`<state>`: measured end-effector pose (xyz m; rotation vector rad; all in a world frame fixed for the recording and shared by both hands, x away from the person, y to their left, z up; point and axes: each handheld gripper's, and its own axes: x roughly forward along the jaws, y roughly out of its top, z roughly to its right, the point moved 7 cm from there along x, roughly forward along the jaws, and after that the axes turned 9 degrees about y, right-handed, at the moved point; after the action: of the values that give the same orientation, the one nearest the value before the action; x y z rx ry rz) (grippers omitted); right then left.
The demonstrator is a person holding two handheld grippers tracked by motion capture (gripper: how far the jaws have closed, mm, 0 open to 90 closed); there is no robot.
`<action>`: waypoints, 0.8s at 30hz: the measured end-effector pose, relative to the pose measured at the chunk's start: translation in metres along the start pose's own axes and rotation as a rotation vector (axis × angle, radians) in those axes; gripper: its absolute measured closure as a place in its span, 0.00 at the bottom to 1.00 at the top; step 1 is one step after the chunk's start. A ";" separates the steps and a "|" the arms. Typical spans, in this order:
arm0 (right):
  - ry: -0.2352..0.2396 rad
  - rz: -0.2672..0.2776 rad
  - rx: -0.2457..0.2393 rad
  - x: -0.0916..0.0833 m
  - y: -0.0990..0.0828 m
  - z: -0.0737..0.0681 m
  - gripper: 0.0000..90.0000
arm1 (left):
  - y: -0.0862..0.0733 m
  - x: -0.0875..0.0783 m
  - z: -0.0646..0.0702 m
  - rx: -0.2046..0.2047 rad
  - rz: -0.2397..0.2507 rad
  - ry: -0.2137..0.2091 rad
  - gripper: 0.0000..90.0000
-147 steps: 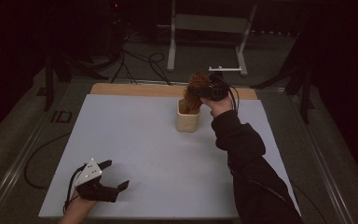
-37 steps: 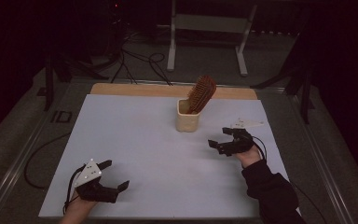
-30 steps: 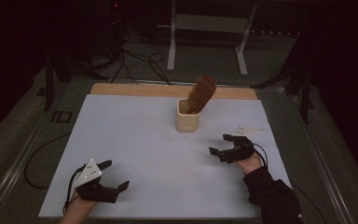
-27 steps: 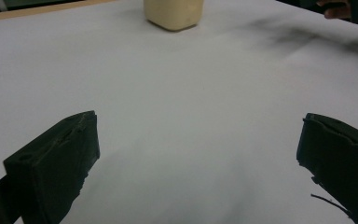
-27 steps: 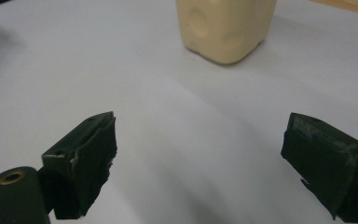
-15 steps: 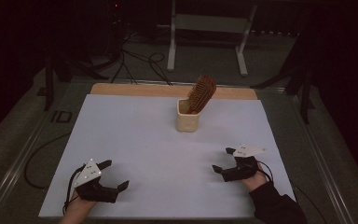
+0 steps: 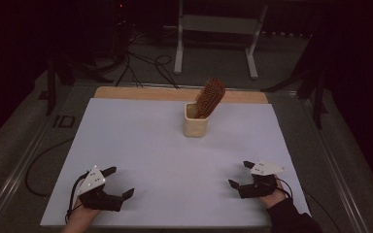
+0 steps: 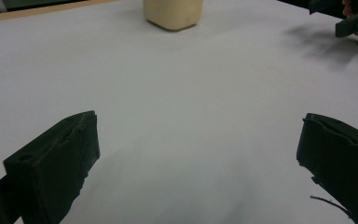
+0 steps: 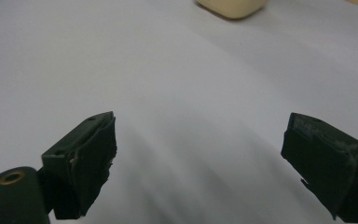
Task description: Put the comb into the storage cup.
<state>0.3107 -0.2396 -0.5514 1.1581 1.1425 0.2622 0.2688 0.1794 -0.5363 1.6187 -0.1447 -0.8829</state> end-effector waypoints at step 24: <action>-0.023 0.001 0.001 0.004 -0.008 0.005 0.11 | -0.001 0.000 -0.001 0.005 0.001 0.006 0.00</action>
<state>0.3143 -0.2432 -0.5602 1.1604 1.1215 0.2481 0.2690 0.1803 -0.5375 1.6256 -0.1432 -0.8775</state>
